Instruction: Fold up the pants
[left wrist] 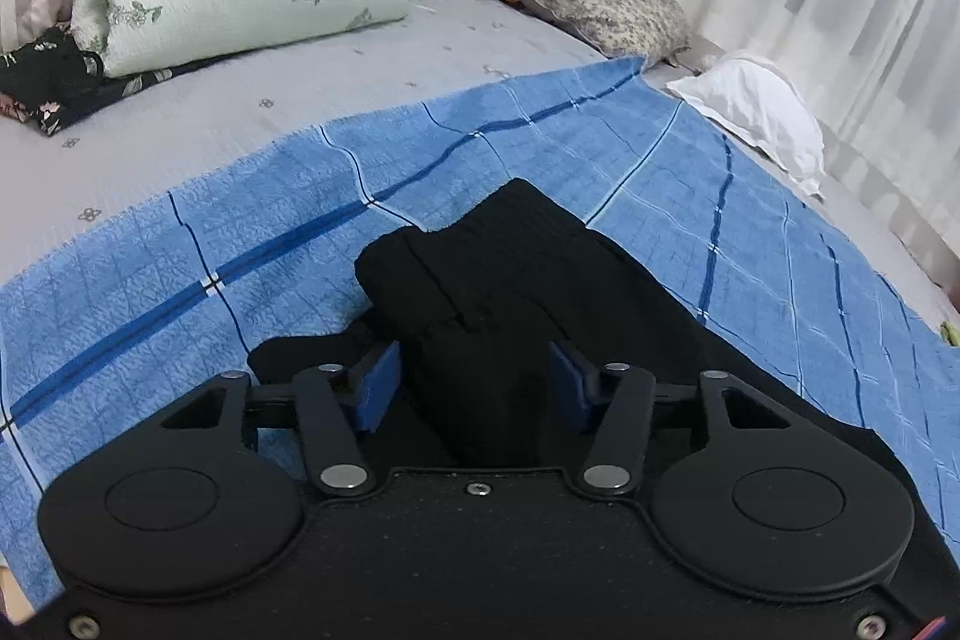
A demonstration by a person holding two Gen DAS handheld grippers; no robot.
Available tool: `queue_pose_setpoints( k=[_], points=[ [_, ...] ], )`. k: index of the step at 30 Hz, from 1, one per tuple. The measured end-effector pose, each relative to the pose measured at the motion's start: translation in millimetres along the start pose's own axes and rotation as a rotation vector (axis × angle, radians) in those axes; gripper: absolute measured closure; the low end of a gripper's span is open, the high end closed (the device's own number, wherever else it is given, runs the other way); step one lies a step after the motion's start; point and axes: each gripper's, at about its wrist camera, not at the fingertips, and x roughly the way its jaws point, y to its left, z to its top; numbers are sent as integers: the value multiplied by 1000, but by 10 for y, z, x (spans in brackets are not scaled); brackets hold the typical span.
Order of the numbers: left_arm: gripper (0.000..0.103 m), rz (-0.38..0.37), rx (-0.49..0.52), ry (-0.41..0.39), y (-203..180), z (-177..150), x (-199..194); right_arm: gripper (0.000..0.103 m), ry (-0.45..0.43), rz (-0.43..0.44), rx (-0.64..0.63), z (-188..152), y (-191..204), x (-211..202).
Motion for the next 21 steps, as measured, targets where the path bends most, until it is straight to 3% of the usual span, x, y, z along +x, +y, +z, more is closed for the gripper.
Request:
queue_pose_setpoints(
  k=[4, 5, 6, 7, 8, 9, 10, 12, 16, 21],
  points=[
    [30, -38, -44, -7, 34, 22, 90, 19, 9, 9, 47, 77, -37, 112],
    [30, -44, -56, -9, 34, 28, 109, 19, 12, 8, 53, 91, -39, 134],
    [32, -41, -65, -12, 24, 35, 121, 20, 16, 9, 56, 107, -48, 176],
    [49, -27, -69, -18, 10, 41, 128, 27, 22, 12, 58, 118, -55, 217],
    [80, -1, -66, -31, -8, 42, 122, 33, 25, 24, 62, 112, -69, 223],
    [88, 22, -57, -38, -20, 41, 111, 56, 24, 40, 73, 122, -70, 228],
    [89, 31, -42, -39, -25, 52, 92, 74, 24, 45, 83, 138, -69, 229],
    [91, 41, -17, -68, -39, 53, -2, 89, 21, 46, 93, 180, -68, 191],
    [92, 42, 84, -155, -87, 29, -351, 92, -21, 65, 107, 228, -49, -5],
    [91, 47, 96, -154, 52, -60, -538, 92, -14, 102, 100, 158, -3, -95]
  ],
)
